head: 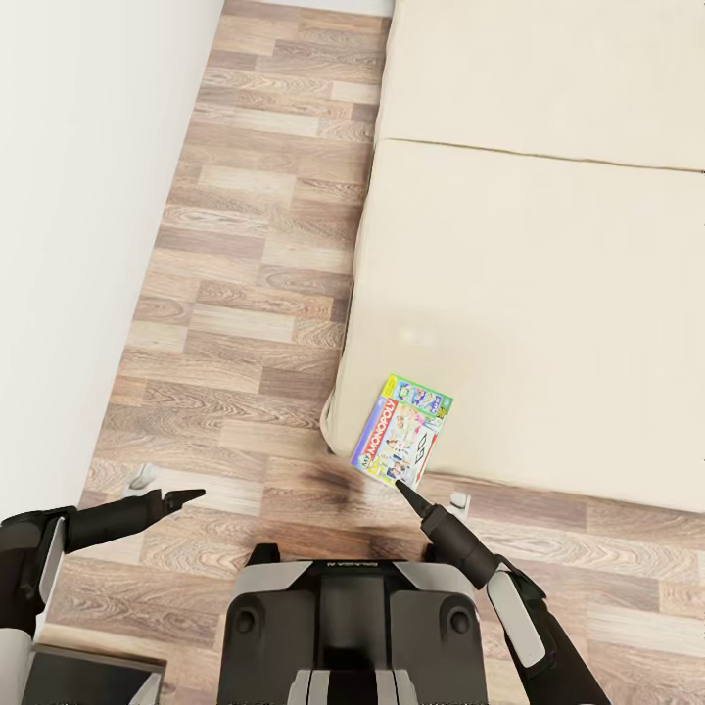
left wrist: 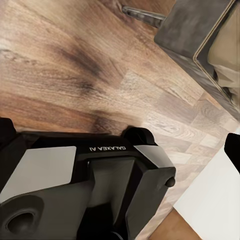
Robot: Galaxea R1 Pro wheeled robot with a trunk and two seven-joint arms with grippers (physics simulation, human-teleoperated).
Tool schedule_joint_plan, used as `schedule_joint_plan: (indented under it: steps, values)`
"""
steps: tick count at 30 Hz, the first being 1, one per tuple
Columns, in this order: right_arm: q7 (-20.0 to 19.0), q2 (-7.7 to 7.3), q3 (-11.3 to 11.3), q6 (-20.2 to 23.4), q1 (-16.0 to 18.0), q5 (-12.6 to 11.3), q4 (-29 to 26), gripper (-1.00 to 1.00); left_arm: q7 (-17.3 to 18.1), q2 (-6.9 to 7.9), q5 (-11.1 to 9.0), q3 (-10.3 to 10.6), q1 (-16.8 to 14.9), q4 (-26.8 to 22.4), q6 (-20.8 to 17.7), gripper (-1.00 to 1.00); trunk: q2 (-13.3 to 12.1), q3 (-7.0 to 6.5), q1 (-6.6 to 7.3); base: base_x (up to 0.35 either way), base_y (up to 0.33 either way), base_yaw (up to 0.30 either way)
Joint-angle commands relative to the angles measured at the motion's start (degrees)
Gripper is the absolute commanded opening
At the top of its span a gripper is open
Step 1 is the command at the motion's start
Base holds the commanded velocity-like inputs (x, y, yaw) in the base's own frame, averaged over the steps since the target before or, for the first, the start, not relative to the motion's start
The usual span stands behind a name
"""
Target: Put all the toys in the child's room - the three board games (two on the bed and one on the table), the two jigsaw puzzles on the table, and the tennis ball on the table - inside the toy box on the table in the child's room.
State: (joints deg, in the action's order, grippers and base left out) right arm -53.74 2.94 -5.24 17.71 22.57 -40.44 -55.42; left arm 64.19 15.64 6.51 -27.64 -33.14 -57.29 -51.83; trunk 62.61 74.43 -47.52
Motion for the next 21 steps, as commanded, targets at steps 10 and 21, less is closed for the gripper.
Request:
schedule_joint_plan:
  steps: [10,21]
  values:
    - [-1.1,-0.82,-0.1,1.5,0.0,-0.1,-0.3,-1.00,0.6,0.00,0.6,-0.1,-0.4,-0.1,-2.2,1.00,-4.0,-1.78,2.19,0.000,0.000,0.000]
    - [-1.3,-1.37,0.1,7.6,-0.9,0.1,-9.3,-1.00,0.6,0.04,0.6,0.0,-0.5,-0.1,-3.0,1.00,-8.4,-3.76,4.61,0.000,0.000,0.000]
